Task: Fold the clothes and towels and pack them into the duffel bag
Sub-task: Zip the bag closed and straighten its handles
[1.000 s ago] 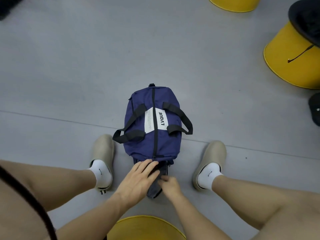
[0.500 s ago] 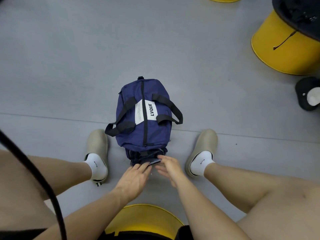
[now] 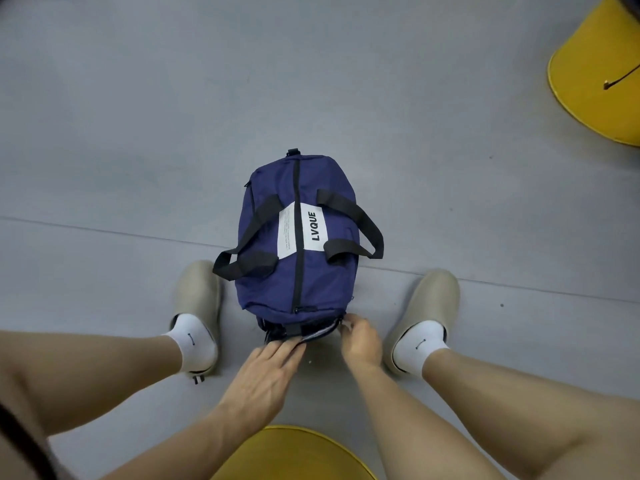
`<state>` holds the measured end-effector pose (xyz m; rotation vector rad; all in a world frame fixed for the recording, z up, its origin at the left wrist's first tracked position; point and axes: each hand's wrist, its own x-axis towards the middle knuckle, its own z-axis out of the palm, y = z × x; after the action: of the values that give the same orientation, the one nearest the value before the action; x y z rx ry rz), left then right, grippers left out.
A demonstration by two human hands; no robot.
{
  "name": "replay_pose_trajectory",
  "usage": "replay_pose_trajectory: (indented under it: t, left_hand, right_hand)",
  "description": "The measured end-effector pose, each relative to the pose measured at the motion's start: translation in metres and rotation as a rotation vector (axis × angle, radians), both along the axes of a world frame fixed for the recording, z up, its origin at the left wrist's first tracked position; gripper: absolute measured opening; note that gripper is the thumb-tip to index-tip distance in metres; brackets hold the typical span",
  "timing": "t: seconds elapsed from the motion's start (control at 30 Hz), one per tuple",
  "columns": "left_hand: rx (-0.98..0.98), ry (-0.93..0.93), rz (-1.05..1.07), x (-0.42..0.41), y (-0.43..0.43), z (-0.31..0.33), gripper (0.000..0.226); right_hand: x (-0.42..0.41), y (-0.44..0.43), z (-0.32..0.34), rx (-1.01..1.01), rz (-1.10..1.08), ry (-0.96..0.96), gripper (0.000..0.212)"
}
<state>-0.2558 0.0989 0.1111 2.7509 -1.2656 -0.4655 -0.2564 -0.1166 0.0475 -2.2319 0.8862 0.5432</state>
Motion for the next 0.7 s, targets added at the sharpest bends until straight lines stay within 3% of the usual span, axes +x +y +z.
replay_pose_trajectory:
  t: [0.27,0.43,0.7]
  left_hand:
    - [-0.017,0.014,-0.019,0.004,-0.004,0.006,0.067]
    - [0.006,-0.029,-0.029,0.003,0.001,0.007,0.06]
    - [0.062,-0.071,0.015,0.0,0.003,0.012,0.065]
  right_hand:
    - [0.004,-0.004,-0.005,-0.044,0.056,-0.063,0.011]
    - [-0.001,-0.006,0.004,0.091,0.004,-0.006,0.01]
    - [-0.004,0.003,0.031,0.155,-0.048,-0.133,0.007]
